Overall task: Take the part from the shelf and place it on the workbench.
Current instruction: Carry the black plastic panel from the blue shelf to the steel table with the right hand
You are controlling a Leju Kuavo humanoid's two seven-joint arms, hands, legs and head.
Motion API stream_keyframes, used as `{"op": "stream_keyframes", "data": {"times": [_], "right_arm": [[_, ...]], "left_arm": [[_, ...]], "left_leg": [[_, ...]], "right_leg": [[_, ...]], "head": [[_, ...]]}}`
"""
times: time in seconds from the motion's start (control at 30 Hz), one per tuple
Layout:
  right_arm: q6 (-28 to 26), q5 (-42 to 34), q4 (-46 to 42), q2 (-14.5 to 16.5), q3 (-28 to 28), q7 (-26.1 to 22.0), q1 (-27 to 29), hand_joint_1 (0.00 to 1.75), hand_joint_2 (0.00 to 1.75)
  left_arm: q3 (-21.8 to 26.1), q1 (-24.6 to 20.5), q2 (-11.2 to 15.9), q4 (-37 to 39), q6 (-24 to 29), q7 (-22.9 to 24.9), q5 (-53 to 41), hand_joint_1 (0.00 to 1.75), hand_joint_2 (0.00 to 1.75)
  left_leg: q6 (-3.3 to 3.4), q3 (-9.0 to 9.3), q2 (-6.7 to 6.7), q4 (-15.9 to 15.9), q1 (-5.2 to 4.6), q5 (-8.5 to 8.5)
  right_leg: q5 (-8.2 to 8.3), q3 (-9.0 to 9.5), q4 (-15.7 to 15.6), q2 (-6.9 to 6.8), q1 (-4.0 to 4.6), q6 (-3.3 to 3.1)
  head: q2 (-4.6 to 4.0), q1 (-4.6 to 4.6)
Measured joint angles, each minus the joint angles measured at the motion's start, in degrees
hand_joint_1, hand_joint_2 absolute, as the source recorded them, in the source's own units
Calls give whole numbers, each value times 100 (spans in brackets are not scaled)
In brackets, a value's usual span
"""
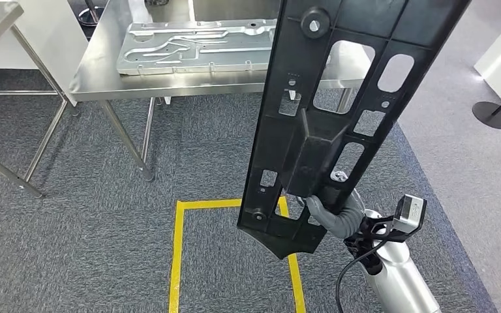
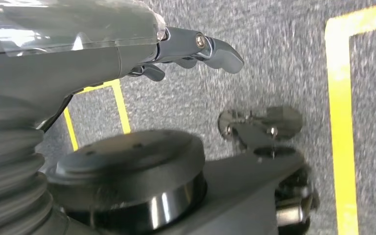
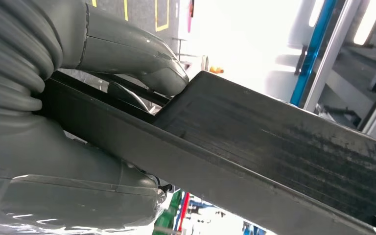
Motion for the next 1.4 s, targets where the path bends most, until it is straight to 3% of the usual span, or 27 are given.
{"op": "stream_keyframes", "data": {"times": [0.07,0.17,0.2,0.23,0.27,0.33,0.4,0.5,0.57,0.6,0.67,0.7,0.73,0.77,0.83,0.9,0.97,1.07,1.13,1.2,1.23,1.27,1.3,1.37,1.4], "right_arm": [[5,-3,-5,-5,-29,1,-27,175,175],[24,-20,-9,-18,-35,14,-56,175,175],[32,-27,-9,-17,-35,18,-52,175,175],[39,-34,-8,-17,-35,19,-48,175,175],[45,-39,-8,-17,-35,18,-44,175,175],[47,-44,-8,-17,-35,8,-31,175,175],[34,-45,-9,-17,-35,-9,-9,175,175],[-9,-54,-11,-10,-36,-52,48,175,175],[-20,-66,-14,2,-42,-88,77,175,175],[-21,-70,-15,4,-47,-101,84,175,175],[-22,-72,-15,7,-54,-114,112,175,175],[-27,-68,-14,7,-55,-116,135,175,175],[-36,-61,-14,7,-55,-115,161,175,175],[-49,-53,-18,7,-57,-113,185,175,175],[-92,-42,-52,7,-73,-108,233,175,175],[-120,-41,-104,9,-101,-107,278,175,175],[-125,-41,-142,11,-128,-107,322,175,175],[-131,-40,-199,10,-162,-107,380,175,175],[-137,-40,-245,7,-179,-109,419,175,175],[-141,-40,-281,5,-200,-117,503,175,175],[-143,-39,-294,5,-212,-122,557,175,175],[-144,-39,-308,5,-225,-127,606,175,175],[-145,-39,-322,5,-238,-132,645,175,175],[-145,-39,-356,5,-264,-144,688,175,175],[-144,-38,-373,5,-278,-151,700,175,175]], "left_arm": [[3,4,0,0,9,2,-1,0,175],[13,18,0,0,21,2,8,0,175],[19,20,0,0,22,2,15,0,175],[25,18,0,0,23,0,21,0,175],[33,16,1,0,27,-1,27,0,175],[46,28,2,0,35,-1,30,0,175],[55,44,4,0,38,-5,33,0,175],[57,53,5,0,38,-9,30,0,175],[57,55,5,0,38,-8,15,0,175],[57,53,4,0,38,-5,7,0,175],[57,51,4,0,38,-1,-5,0,175],[57,53,4,0,38,1,-9,0,175],[57,57,4,0,38,2,-14,0,175],[57,59,4,0,37,1,-25,0,175],[57,62,4,0,33,-2,-55,0,175],[56,59,4,0,30,-7,-74,0,175],[55,59,4,0,29,-9,-79,0,175],[54,48,5,0,27,-12,-91,0,175],[51,46,7,0,18,-15,-113,0,175],[50,45,7,0,3,-18,-131,0,175],[50,38,7,0,-4,-17,-137,0,175],[49,30,7,0,-8,-15,-141,0,175],[48,25,7,0,-10,-10,-146,0,175],[46,39,8,0,-11,-1,-154,0,175],[46,46,9,0,-11,2,-154,0,175]], "left_leg": [[-54,-73,3,204,6,-142],[-90,-592,3,1292,14,-652],[-94,-758,3,1600,15,-735],[-93,-833,3,1712,15,-707],[-84,-786,3,1582,15,-561],[-42,-442,-1,831,13,-136],[5,-157,-8,213,0,68],[78,-112,-12,79,-11,55],[138,-71,-8,21,11,68],[162,-49,-2,-4,27,72],[189,-32,7,-11,29,57],[194,-26,8,-9,28,46],[194,-14,8,-8,28,32],[189,7,7,-8,28,17],[165,75,1,-8,29,-28],[112,120,-4,-2,10,-77],[49,134,-4,-10,-4,-111],[-46,131,8,92,2,-218],[-81,-126,10,658,15,-499],[-98,-565,10,1466,21,-793],[-101,-716,10,1694,22,-808],[-95,-763,10,1701,22,-698],[-78,-695,10,1471,22,-477],[-15,-389,7,703,12,2],[15,-259,5,378,2,117]], "right_leg": [[9,38,-44,-2,-21,-76],[-7,66,-53,-4,-8,-144],[-17,69,-45,-1,1,-152],[-29,76,-37,3,7,-157],[-47,92,-26,11,10,-156],[-97,140,-3,30,13,-134],[-136,148,30,48,32,-88],[-148,128,26,59,39,4],[-254,80,169,52,30,71],[-380,-30,401,48,22,102],[-705,-443,1175,40,-3,150],[-800,-653,1524,39,-14,168],[-787,-781,1699,38,-22,178],[-657,-786,1636,36,-27,180],[-191,-464,877,17,-31,158],[69,-146,187,-1,-1,103],[55,-82,42,9,36,35],[35,-31,-5,30,6,-76],[9,38,-34,24,-8,-143],[-35,83,-31,20,7,-179],[-61,110,-28,20,16,-185],[-91,146,-25,25,24,-184],[-126,194,-21,34,30,-180],[-203,289,-14,59,43,-159],[-233,304,-1,73,56,-136]], "head": [[0,-1],[0,-1],[0,-1],[0,-1],[0,-2],[0,-1],[0,0],[0,-1],[0,0],[0,0],[0,1],[0,1],[0,1],[0,1],[0,1],[0,0],[0,-1],[0,-1],[0,-1],[0,-2],[0,-2],[0,-2],[0,-2],[0,-1],[0,-1]]}}
